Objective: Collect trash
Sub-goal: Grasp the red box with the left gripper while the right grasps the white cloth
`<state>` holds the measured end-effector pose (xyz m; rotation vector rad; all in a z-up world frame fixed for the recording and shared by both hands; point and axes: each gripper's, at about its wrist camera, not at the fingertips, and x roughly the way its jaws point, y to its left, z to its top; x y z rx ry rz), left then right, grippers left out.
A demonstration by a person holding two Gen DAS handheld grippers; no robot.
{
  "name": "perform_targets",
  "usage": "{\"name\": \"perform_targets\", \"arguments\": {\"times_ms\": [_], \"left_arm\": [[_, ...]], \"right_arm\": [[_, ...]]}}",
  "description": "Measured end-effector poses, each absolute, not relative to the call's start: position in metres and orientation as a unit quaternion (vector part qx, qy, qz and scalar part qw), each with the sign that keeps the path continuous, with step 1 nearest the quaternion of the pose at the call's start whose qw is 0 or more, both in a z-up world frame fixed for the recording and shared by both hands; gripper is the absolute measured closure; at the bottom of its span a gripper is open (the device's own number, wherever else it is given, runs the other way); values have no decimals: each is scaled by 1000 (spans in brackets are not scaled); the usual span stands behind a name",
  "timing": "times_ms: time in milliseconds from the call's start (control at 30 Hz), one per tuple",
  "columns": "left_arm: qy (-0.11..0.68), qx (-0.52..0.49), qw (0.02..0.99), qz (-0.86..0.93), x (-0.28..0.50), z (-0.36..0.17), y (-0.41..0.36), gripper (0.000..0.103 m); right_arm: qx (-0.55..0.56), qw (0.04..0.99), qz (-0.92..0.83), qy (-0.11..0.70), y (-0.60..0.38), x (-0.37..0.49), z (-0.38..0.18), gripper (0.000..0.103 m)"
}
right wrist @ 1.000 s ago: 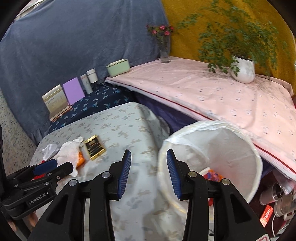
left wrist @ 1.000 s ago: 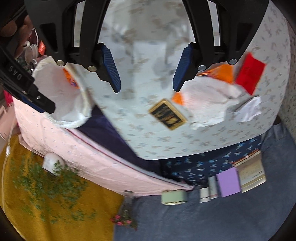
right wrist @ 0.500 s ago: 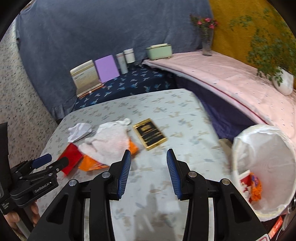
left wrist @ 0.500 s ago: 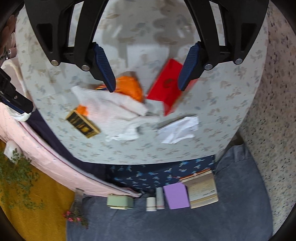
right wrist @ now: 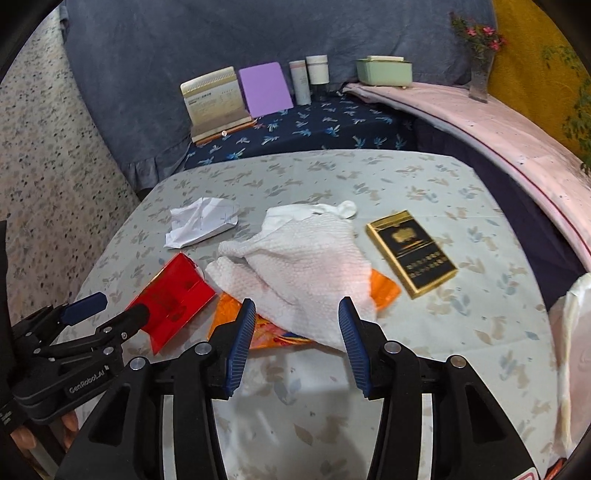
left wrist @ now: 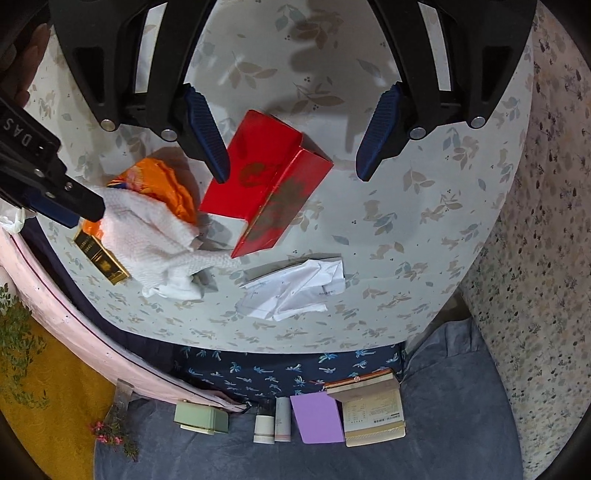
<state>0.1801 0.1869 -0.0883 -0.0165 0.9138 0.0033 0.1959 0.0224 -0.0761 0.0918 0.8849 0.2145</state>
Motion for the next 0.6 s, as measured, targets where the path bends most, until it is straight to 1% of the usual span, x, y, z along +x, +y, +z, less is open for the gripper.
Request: {"name": "perform_targets", "arguments": {"times_ms": [133, 167, 233, 333, 367, 400, 433, 467, 500, 533, 600], "left_arm": [[449, -13, 893, -4, 187, -97, 190, 37], [451, -14, 893, -5, 189, -100, 191, 38], [455, -16, 890, -12, 191, -103, 190, 44], [467, -19, 884, -27, 195, -108, 187, 59], [470, -21, 882, -31, 196, -110, 187, 69], [475, -24, 879, -35, 197, -111, 186, 76], [477, -27, 877, -38, 197, -112, 185, 77], [477, -29, 878, -40, 197, -112, 185, 84], [477, -29, 878, -41, 196, -112, 184, 89], [476, -29, 878, -43, 195, -111, 182, 90], [474, -31, 879, -45, 192, -108, 180, 98]], "right_arm": [[40, 891, 103, 440, 29, 211, -89, 57], [38, 889, 102, 444, 31, 214, -93, 57], [37, 886, 101, 450, 31, 218, -100, 57], [35, 880, 103, 462, 32, 222, -111, 58], [34, 879, 103, 464, 32, 222, -113, 61], [33, 879, 103, 465, 32, 221, -115, 64], [32, 878, 104, 466, 32, 221, -116, 72], [31, 877, 105, 468, 32, 221, -116, 82], [31, 877, 106, 468, 31, 220, -115, 88], [32, 877, 108, 467, 30, 219, -114, 97], [36, 881, 107, 460, 25, 216, -107, 99]]}}
